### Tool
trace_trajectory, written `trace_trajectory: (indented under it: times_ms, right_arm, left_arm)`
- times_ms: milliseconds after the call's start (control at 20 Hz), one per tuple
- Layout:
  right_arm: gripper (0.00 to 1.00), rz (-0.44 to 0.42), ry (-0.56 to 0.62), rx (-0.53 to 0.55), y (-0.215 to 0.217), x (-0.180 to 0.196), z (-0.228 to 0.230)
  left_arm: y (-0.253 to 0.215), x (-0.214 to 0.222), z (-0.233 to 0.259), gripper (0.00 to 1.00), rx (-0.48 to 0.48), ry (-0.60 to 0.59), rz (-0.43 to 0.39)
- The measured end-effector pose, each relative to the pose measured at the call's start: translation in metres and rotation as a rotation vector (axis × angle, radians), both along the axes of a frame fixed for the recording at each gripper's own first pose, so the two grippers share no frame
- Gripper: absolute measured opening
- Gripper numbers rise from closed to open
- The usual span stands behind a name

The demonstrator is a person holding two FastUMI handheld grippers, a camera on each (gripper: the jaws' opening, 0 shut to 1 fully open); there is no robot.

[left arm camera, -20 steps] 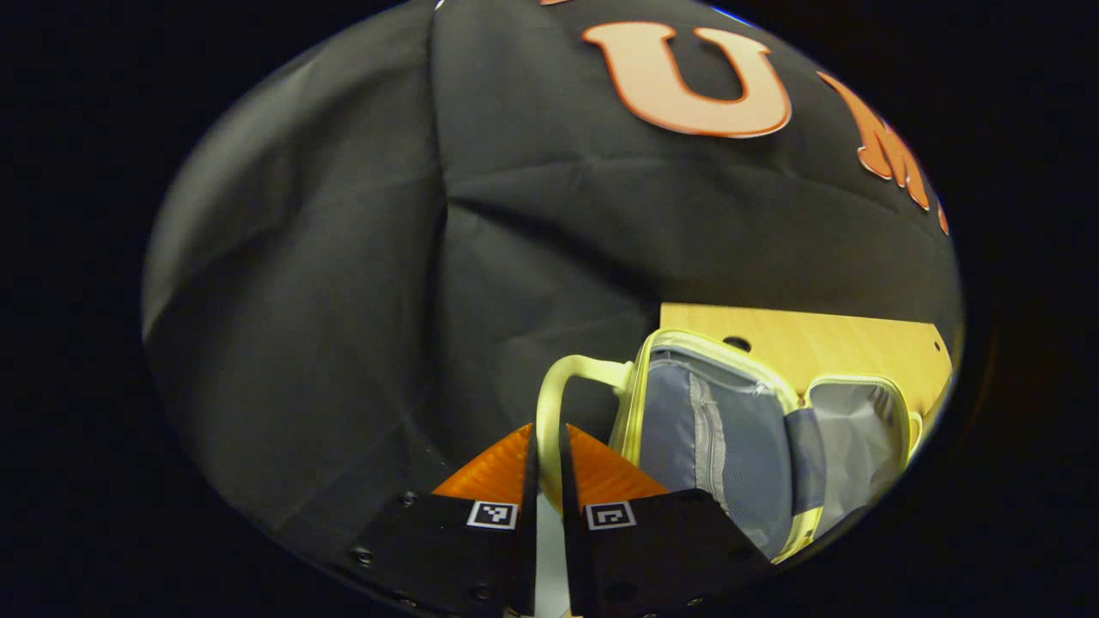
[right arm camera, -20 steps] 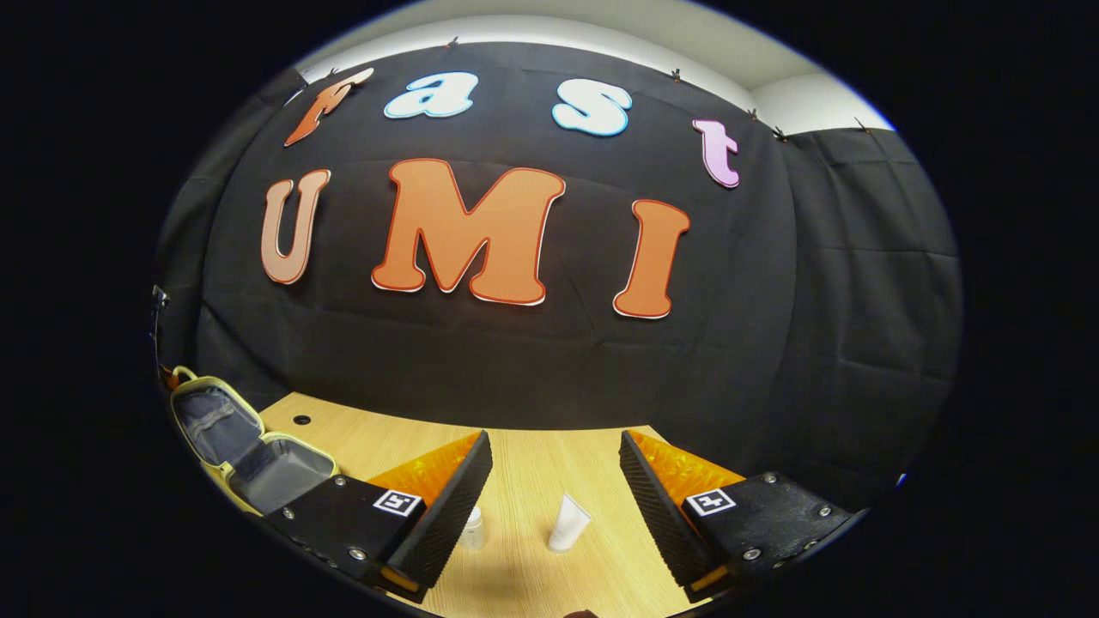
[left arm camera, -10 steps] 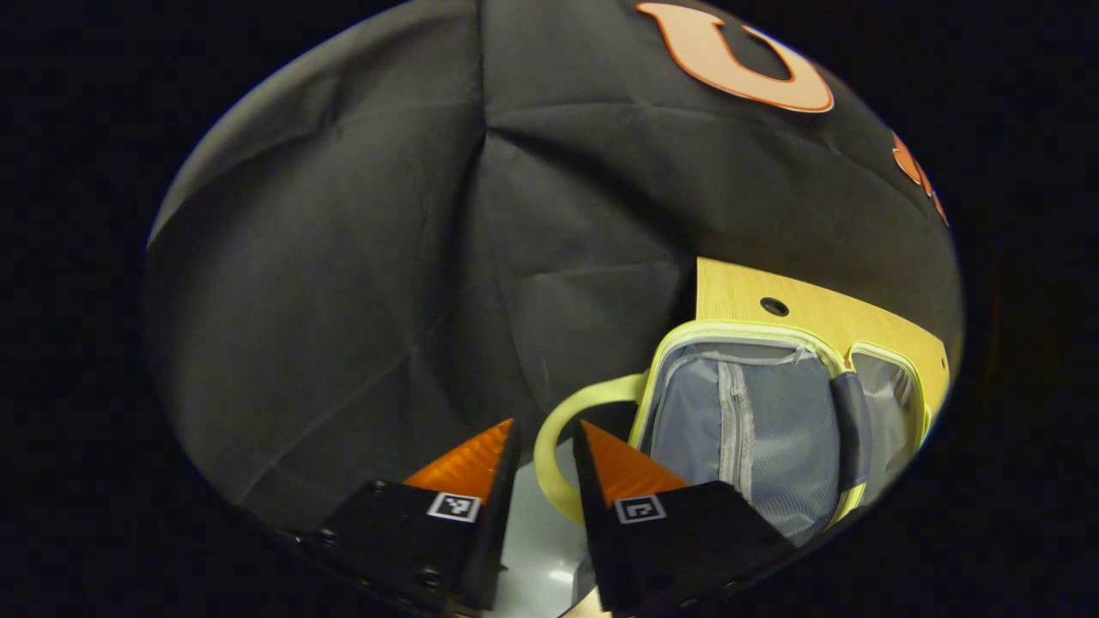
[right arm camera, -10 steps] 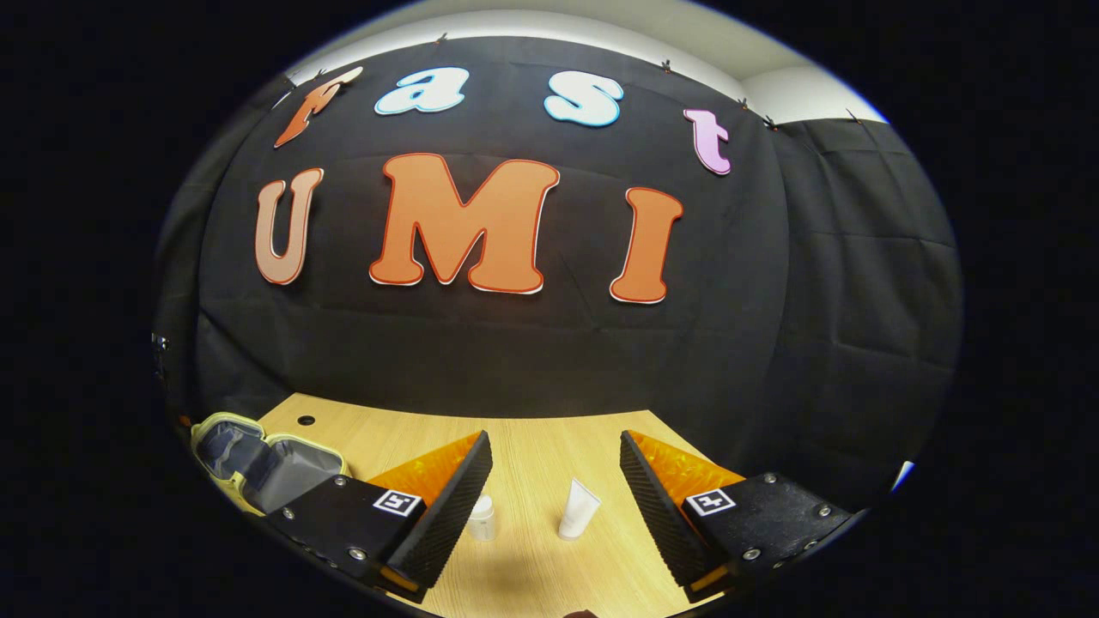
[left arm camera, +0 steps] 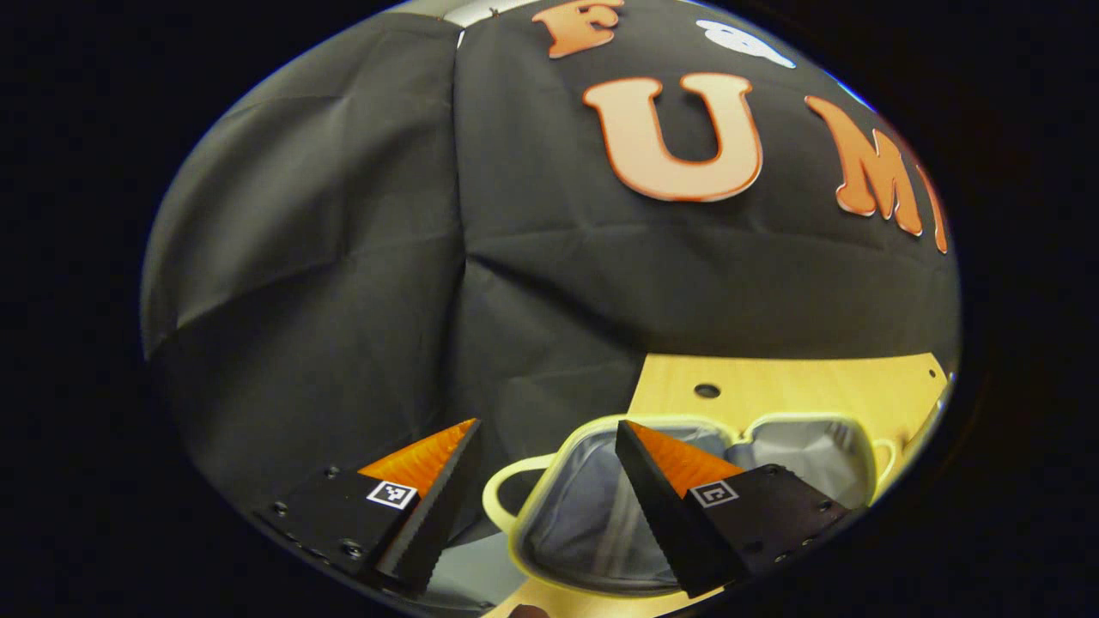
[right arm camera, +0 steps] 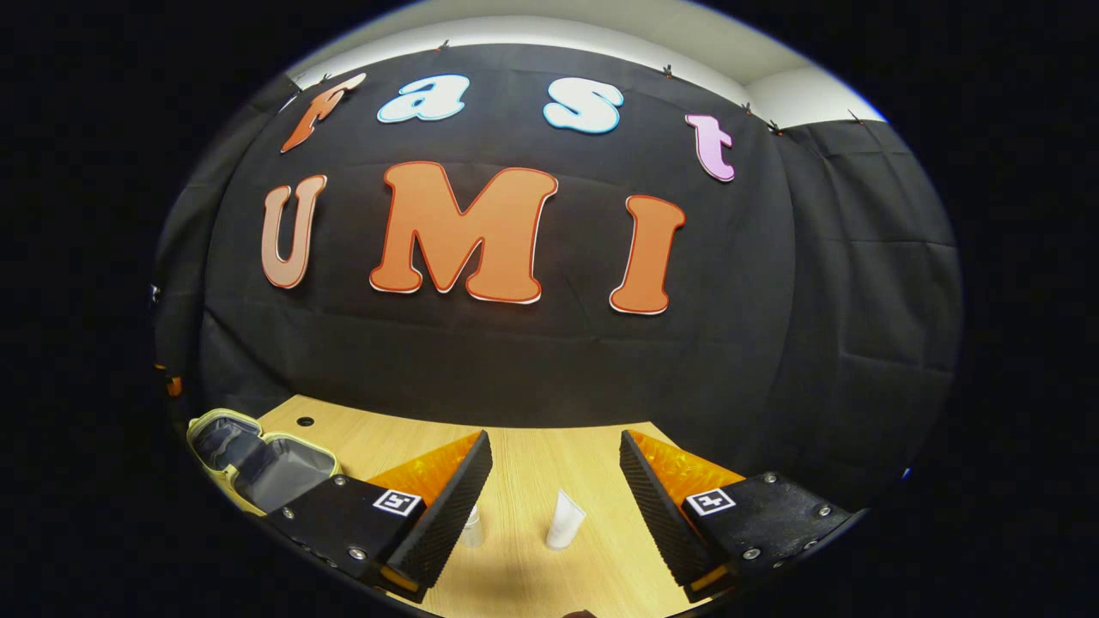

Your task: First open the suitcase, pack the skin care products into it, and then close the suitcase.

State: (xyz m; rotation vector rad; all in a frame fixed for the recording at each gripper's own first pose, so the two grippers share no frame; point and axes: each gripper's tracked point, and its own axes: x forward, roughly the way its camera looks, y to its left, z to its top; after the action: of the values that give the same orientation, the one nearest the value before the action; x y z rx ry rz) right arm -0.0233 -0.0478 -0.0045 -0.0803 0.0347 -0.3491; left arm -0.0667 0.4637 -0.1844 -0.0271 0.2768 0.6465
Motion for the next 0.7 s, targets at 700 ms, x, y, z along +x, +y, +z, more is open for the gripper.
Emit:
trace_trajectory:
  times_ms: [700]
  right_arm:
    - [0.96,0.173,0.01,-0.037,-0.048,0.016,-0.023]
  left_arm:
    - [-0.312,0.08,0.118,1.0,0.147,-0.199,-0.277]
